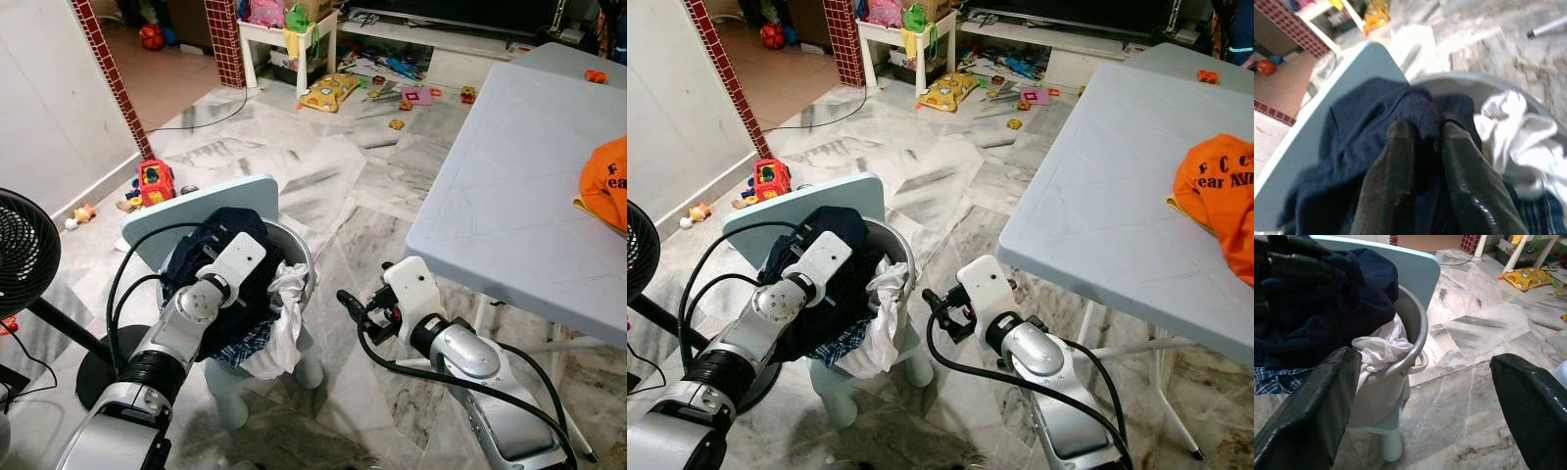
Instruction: Hang hanger
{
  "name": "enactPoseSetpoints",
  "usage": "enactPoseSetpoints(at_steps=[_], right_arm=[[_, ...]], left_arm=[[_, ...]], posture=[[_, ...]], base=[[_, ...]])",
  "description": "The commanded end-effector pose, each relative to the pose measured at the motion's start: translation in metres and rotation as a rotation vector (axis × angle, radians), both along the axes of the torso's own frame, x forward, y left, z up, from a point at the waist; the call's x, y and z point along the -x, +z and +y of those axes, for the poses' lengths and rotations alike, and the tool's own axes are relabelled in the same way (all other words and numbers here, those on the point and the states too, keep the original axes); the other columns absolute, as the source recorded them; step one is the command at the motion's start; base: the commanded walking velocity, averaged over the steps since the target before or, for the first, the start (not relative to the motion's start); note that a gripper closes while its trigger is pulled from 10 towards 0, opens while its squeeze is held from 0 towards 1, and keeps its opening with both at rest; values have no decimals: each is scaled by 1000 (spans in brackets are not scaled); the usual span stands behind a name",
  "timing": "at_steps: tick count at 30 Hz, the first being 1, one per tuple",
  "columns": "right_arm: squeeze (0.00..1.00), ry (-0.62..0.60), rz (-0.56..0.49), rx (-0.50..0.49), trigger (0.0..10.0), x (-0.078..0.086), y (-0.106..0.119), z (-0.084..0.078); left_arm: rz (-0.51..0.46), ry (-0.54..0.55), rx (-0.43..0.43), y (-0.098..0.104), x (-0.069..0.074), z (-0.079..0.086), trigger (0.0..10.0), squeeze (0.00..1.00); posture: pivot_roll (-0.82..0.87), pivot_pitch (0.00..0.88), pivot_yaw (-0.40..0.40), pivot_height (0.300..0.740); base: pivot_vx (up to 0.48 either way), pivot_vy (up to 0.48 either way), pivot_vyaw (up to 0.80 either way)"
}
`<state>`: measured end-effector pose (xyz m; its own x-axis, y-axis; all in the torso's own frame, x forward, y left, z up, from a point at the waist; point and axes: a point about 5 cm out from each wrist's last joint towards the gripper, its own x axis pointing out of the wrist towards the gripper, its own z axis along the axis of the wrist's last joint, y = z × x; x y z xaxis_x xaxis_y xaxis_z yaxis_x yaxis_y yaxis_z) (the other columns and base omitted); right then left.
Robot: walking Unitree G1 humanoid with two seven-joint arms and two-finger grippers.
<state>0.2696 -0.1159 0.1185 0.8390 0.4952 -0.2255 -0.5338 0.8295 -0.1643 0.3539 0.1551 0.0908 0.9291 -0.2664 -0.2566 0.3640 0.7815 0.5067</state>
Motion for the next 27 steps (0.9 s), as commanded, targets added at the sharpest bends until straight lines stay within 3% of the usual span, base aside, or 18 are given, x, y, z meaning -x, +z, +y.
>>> enactPoseSetpoints(at_steps=[1, 4, 10, 14, 19, 22, 27], right_arm=[[0, 0, -11, 4, 10000, -1, 3, 0], [0, 0, -13, 5, 10000, -2, 4, 0], [0, 3, -12, 2, 10000, -3, 3, 2], [0, 9, -12, -2, 10000, -3, 3, 4], [0, 4, -11, 1, 10000, -3, 3, 1], [0, -1, -10, 4, 10000, -4, 3, -1], [0, 13, -6, -2, 10000, -6, 1, 4]], left_arm=[[-77, -8, 2, 10, -1, 1, 10000, 1000], [-199, -70, -9, 35, 3, -8, 10000, 1000], [-197, -53, 63, 37, 11, -6, 10000, 1000], [-139, -31, 151, 31, 28, -2, 10000, 1000], [-208, 84, 210, 42, 41, 12, 10000, 1000], [-234, 162, 279, 47, 60, 19, 10000, 1000], [-153, 420, 346, 22, 116, 43, 10000, 1000]], posture=[[-85, 101, 12, 740], [-77, 98, 11, 740], [-70, 98, 10, 740], [-68, 100, 11, 740], [-67, 102, 15, 740], [-57, 103, 15, 740], [-24, 104, 5, 740]], base=[[0, 0, 0], [0, 0, 0], [0, 0, 0], [0, 0, 0], [0, 0, 0], [0, 0, 0], [0, 0, 0]])
